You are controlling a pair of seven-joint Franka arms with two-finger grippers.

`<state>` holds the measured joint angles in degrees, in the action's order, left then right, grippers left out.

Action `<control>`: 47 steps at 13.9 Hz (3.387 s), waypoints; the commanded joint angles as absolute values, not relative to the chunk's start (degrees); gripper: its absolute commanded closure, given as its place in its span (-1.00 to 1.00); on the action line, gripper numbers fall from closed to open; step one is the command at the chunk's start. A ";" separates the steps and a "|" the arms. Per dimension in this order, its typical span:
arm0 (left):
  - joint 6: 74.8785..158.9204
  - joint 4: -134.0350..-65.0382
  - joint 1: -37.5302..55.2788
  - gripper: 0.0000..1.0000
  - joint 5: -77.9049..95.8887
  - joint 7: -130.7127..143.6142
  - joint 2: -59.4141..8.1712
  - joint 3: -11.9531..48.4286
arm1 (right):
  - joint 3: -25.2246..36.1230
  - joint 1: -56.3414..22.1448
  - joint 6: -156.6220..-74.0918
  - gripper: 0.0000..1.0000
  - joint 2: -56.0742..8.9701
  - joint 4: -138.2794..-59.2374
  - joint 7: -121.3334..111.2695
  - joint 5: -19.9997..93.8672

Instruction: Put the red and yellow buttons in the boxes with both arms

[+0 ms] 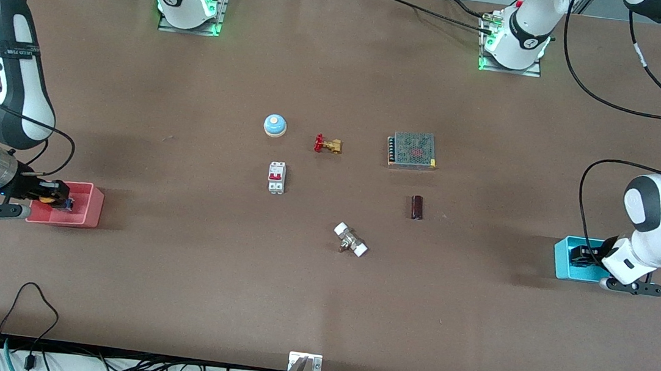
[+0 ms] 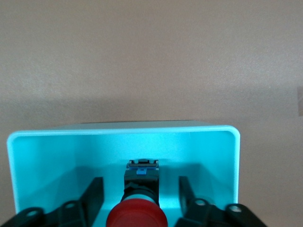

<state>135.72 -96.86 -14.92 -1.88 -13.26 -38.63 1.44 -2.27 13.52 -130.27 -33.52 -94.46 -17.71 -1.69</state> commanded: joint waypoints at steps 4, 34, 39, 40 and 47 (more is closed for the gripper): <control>122.55 -95.45 -14.68 -1.00 -2.64 -13.45 -29.90 2.72 | -0.97 13.71 -132.54 0.38 -36.21 -93.87 -16.79 -1.32; 91.76 -88.06 -4.57 -1.00 -2.20 -5.54 -6.07 7.20 | -2.20 -2.19 -100.47 -1.00 8.61 -108.90 1.05 -1.41; 92.72 -90.61 -4.22 -1.00 -2.46 -5.27 -3.08 8.17 | -1.58 -3.60 -94.86 -1.00 1.00 -97.25 1.14 -1.41; 93.51 -91.14 -4.22 -1.00 -2.46 -5.27 -2.82 8.17 | -1.58 -3.60 -92.40 -1.00 -1.90 -92.86 1.23 -1.41; 98.98 -100.73 -4.83 -1.00 -2.11 -4.84 3.60 8.00 | -1.58 -3.78 -91.32 -1.00 -4.83 -89.56 1.14 -2.11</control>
